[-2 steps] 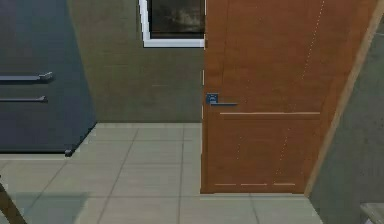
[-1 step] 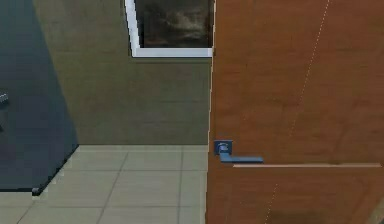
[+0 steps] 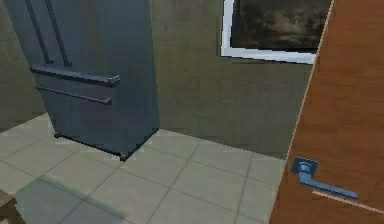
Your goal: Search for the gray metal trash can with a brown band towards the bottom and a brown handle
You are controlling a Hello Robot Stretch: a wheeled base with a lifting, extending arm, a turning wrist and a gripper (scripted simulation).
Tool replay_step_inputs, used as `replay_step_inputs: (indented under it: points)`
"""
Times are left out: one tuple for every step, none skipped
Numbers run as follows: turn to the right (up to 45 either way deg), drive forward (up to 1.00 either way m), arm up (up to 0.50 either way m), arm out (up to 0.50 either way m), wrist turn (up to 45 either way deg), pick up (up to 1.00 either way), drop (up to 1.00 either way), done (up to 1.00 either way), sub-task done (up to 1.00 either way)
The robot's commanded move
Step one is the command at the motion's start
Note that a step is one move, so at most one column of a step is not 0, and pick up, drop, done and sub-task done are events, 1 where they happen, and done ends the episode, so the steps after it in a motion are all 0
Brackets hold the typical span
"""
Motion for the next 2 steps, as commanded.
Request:
replay_step_inputs:
  points:
    - [0.0, 0.6, 0.0, 0.0, 0.0, 0.0, 0.0, 0.0, 0.0]
    - [21.0, 0.0, 0.0, 0.0, 0.0, 0.0, 0.0, 0.0, 0.0]
